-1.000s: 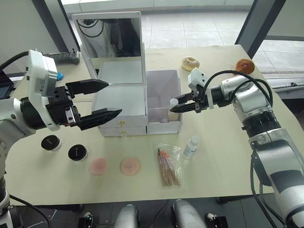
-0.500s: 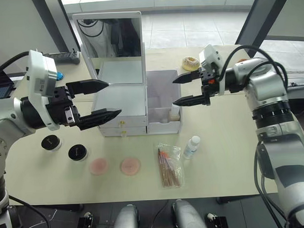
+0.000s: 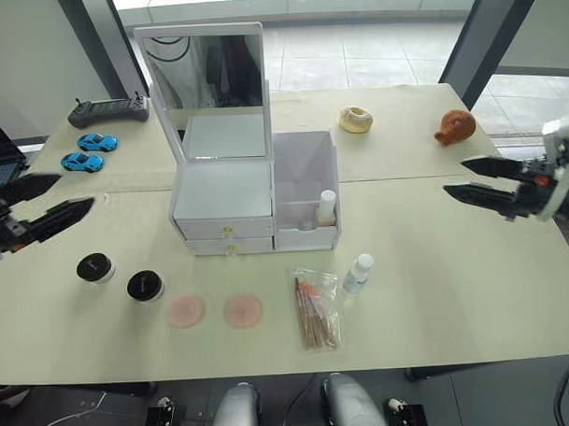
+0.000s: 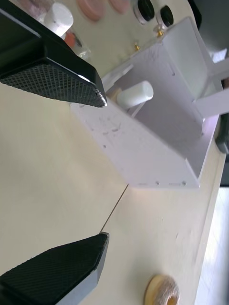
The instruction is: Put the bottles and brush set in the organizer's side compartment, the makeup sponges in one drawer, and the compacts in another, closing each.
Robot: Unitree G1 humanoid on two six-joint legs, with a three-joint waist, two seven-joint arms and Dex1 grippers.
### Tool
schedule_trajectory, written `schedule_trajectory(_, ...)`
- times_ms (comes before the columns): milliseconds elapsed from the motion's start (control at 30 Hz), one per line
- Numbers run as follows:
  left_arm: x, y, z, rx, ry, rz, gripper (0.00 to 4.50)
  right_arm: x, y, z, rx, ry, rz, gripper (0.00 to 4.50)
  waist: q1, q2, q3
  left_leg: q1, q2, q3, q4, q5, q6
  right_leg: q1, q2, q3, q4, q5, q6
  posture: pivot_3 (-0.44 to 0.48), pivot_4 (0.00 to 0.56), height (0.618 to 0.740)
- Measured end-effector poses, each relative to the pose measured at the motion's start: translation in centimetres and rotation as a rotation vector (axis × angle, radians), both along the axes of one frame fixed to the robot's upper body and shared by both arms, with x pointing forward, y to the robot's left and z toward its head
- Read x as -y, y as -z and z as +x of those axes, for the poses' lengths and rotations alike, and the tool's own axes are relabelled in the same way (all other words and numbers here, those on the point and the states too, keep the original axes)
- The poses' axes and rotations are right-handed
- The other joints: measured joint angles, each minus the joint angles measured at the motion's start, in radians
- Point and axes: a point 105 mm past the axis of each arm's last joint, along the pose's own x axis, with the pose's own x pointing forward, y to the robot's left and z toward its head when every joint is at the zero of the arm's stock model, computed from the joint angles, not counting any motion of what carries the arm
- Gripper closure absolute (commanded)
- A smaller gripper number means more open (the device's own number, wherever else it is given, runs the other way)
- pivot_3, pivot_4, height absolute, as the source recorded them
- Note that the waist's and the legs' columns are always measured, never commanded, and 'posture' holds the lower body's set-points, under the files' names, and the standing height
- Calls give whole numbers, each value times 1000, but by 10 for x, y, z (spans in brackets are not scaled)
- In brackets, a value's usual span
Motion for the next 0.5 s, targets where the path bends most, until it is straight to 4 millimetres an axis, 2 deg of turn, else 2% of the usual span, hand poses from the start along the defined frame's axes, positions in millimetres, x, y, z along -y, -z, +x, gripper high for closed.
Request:
schedule_trajectory(133, -26, 17, -6, -26, -62, -14, 0, 25, 11, -10, 34, 89, -38, 46, 4, 0, 0, 0, 0, 0, 0, 0, 0, 0, 0, 0, 0, 0, 0, 0, 150, 740)
schedule_trajectory(200, -31, 18, -5, -21, -75, -20, 0, 32, 11, -11, 51, 128, -50, 46, 4, 0, 0, 0, 0, 0, 0, 0, 0, 0, 0, 0, 0, 0, 0, 0, 150, 740)
schedule_trajectory(367, -24, 6, 6, 23, -29, -22, 0, 29, 8, -10, 61, 127, -39, 46, 3, 0, 0, 0, 0, 0, 0, 0, 0, 0, 0, 0, 1, 0, 0, 0, 150, 740)
schedule_trajectory(500, -11, -9, 14, 68, 35, -34, 0, 13, -5, -11, 63, 65, -9, 46, 3, 0, 0, -1, 1, 0, 0, 0, 0, 0, 0, 0, 1, 0, 1, 0, 150, 740)
